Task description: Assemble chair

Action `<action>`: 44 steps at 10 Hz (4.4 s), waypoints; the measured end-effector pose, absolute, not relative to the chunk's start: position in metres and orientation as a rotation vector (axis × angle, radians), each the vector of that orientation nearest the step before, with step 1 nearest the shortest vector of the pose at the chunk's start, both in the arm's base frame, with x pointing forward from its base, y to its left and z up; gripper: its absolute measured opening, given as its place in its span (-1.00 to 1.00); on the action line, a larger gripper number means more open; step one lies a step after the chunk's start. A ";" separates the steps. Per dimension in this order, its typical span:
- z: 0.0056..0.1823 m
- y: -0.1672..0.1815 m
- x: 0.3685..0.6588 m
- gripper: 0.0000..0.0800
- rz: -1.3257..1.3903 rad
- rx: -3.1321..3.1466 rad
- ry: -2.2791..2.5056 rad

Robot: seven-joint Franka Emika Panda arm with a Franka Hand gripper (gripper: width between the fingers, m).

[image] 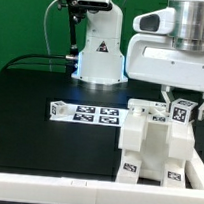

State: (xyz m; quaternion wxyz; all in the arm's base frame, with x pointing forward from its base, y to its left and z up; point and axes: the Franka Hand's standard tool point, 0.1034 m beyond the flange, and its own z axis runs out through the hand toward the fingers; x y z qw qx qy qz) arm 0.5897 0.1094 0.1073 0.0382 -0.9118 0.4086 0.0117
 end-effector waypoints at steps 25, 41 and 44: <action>0.105 0.096 0.594 0.62 -0.047 -3.089 0.241; 0.104 0.104 0.595 -0.34 0.046 -2.220 2.038; 0.104 0.106 0.596 -0.34 0.059 -2.054 2.202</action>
Offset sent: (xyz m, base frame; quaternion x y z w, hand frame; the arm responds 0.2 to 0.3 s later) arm 0.0131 -0.0023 -0.0010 0.0288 0.0004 0.2495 0.9680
